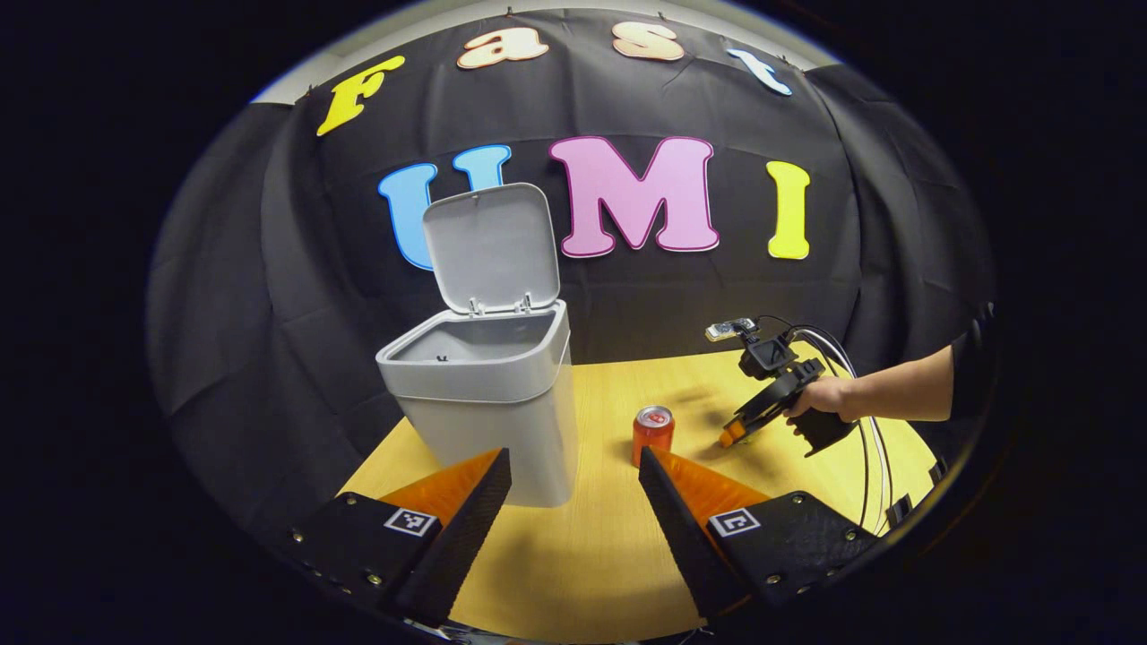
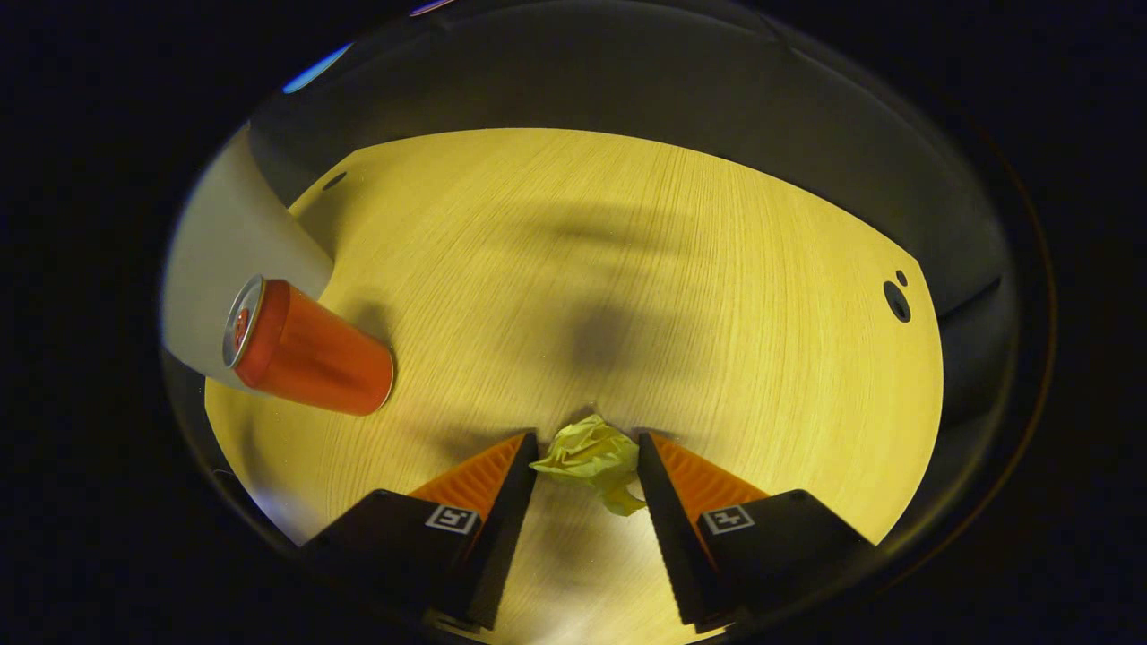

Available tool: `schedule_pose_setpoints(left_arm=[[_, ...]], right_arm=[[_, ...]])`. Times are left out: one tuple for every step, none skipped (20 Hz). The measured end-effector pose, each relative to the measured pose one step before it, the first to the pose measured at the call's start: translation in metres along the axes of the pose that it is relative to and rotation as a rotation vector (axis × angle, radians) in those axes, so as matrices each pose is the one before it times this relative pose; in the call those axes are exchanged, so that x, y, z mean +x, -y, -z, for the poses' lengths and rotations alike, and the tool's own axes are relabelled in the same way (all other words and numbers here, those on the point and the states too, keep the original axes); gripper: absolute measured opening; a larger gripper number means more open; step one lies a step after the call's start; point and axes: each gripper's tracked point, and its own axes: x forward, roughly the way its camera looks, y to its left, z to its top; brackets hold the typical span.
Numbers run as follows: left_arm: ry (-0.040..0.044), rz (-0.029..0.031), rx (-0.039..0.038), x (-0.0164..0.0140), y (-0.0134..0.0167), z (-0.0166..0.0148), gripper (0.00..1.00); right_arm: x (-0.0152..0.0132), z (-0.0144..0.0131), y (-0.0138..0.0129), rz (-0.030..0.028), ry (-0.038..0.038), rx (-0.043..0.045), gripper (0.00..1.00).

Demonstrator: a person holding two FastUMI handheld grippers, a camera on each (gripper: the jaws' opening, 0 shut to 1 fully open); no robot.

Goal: Press the lid of the desktop garbage bin to open it, pick up the crumpled paper on the desktop and throw it into the bin, then pick up the pop can on the desktop and drop it into the bin, and finally close the garbage bin lid.

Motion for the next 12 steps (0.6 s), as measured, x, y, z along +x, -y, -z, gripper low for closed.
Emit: schedule_pose_setpoints(left_arm=[[-0.00311,-0.00035,-0.00224,0.00185,-0.00458,0.00152,0.95],[-0.00215,0.00155,-0.00335,0.00162,-0.00423,0.00035,0.95],[-0.00204,0.00186,-0.00281,0.00142,-0.00273,0.00139,0.95],[-0.00279,0.00126,-0.00291,0.00077,-0.00303,-0.00057,0.95],[0.00241,0.00281,-0.00301,0.00045,-0.00243,0.00047,0.95],[0.00526,0.00557,-0.00232,0.00002,-0.00128,-0.00151,0.95],[0.00315,0.00562,-0.00029,0.00030,-0.00100,0.00011,0.95],[0.00285,0.00695,0.00266,0.00053,-0.00088,-0.00129,0.95],[0.00197,0.01065,0.00317,0.00013,0.00064,0.00020,0.95],[0.00167,0.02103,0.00926,0.00062,0.00252,-0.00027,0.95],[0.00721,0.01323,0.01423,-0.00083,0.00220,-0.00107,0.95],[0.01273,0.00907,0.01462,0.00042,-0.00047,-0.00501,0.95]], right_arm=[[-0.00011,0.00381,0.00204,0.00269,-0.01444,0.00366,0.70],[-0.00350,0.00104,-0.00006,0.00279,-0.00139,0.00065,0.54],[0.00146,0.00014,-0.00036,-0.00067,-0.00547,-0.00260,0.39],[-0.00017,0.00224,0.00036,0.00264,-0.00576,0.00669,0.52],[-0.00140,0.00258,0.00117,0.01184,-0.00825,0.00837,0.53],[-0.00216,0.00287,0.00359,0.02228,-0.00314,-0.00599,0.47],[-0.00441,-0.00053,0.00325,0.02599,0.00710,-0.01634,0.47],[-0.00687,0.00162,0.00000,0.01014,0.01200,-0.01275,0.47],[-0.01053,-0.00041,-0.00254,-0.00891,0.00977,-0.00628,0.47],[-0.00901,-0.00261,0.00216,-0.00106,0.01684,-0.00591,0.60],[-0.01275,-0.00647,-0.00079,0.00402,0.03020,-0.00157,0.47],[-0.01695,-0.00634,-0.00468,0.00053,0.03405,0.00754,0.47]])
